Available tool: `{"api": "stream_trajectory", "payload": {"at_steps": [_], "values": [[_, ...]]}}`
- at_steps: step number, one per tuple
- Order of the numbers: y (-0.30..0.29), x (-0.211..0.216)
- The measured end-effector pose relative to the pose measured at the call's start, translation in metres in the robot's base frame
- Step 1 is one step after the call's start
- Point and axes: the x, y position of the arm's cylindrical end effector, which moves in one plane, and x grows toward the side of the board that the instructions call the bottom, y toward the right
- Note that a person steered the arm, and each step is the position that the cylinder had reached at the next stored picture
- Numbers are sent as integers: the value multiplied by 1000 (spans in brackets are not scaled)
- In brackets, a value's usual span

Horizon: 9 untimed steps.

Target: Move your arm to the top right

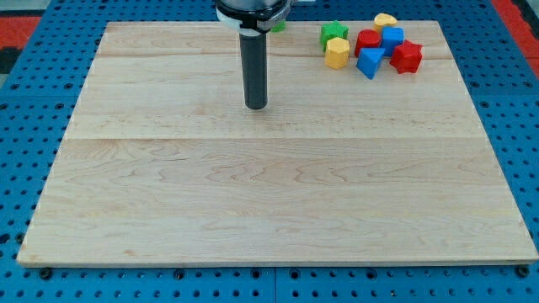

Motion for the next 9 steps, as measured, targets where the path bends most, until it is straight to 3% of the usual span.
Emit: {"api": "stream_trajectory", "payload": {"at_steps": [5,7,8,9], "values": [[4,0],[45,17],[92,27],[196,22]]}}
